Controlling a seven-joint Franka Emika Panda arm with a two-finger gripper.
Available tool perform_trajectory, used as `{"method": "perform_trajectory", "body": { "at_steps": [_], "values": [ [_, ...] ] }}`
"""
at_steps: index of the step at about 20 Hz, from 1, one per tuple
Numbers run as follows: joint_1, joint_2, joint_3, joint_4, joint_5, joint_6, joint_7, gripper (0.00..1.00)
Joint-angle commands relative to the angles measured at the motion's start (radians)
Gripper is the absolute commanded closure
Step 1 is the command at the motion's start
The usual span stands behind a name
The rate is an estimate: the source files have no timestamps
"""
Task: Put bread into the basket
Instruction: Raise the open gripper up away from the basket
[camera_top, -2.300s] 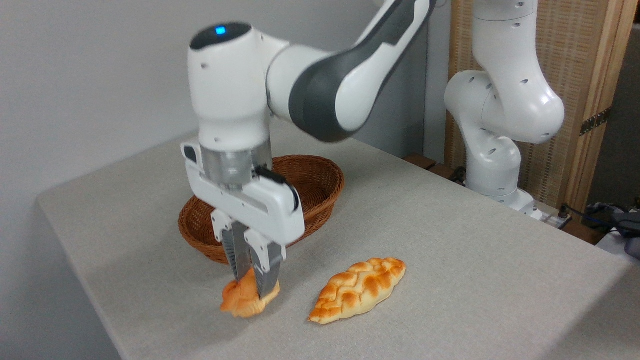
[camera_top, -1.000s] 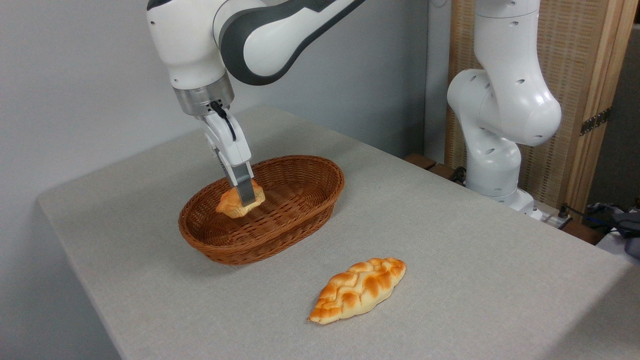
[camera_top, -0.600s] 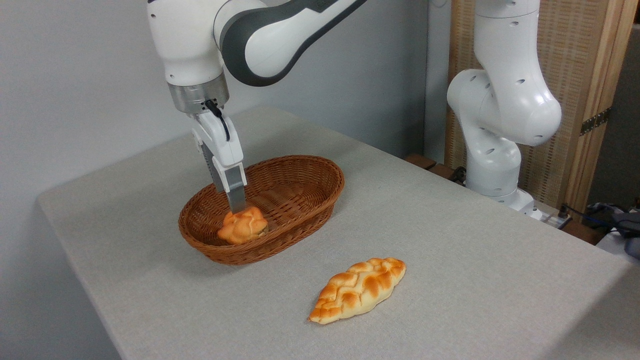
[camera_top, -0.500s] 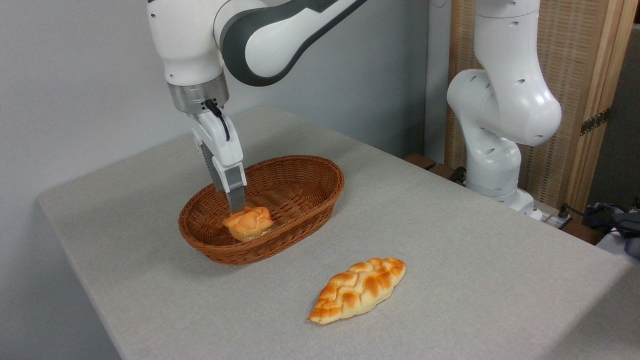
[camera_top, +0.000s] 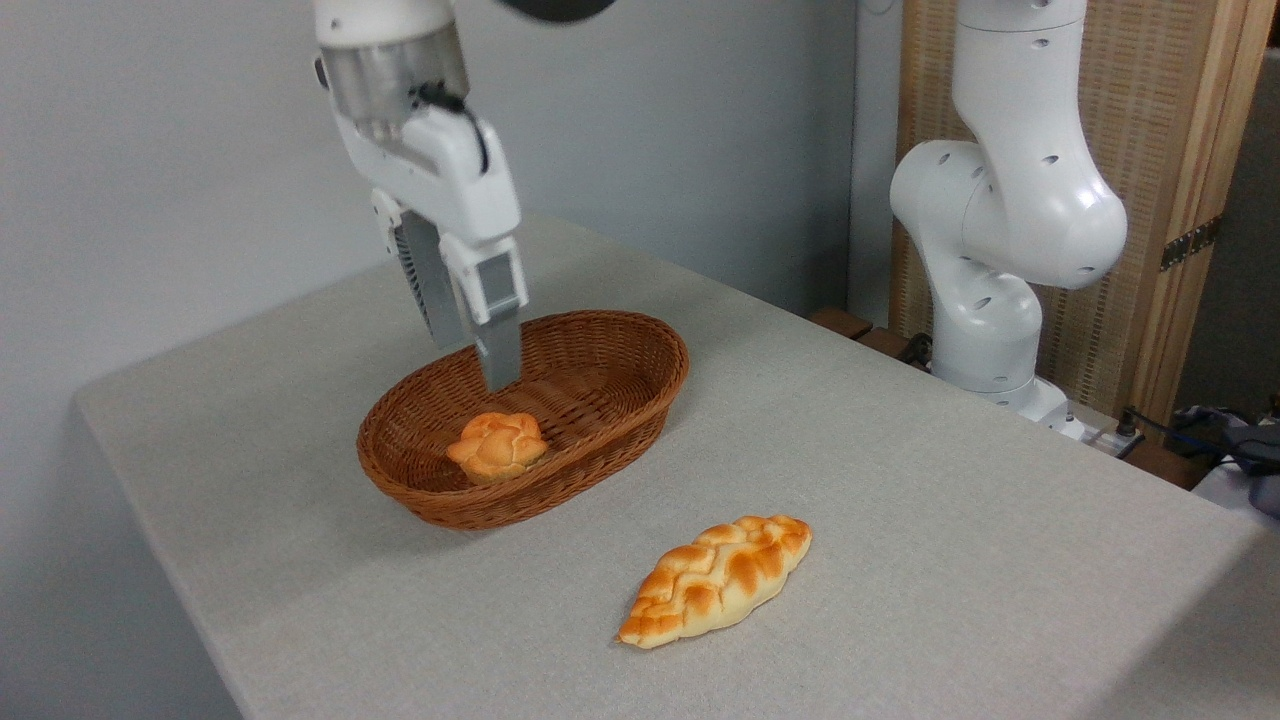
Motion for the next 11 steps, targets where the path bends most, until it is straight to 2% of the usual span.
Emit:
{"method": "perform_trajectory", "body": {
  "at_steps": [1,11],
  "values": [
    [0.042,0.000,0.028,0.072,0.009,-0.073,0.013,0.00],
    [0.042,-0.018,0.028,0.069,0.010,-0.101,0.015,0.00]
  ]
}}
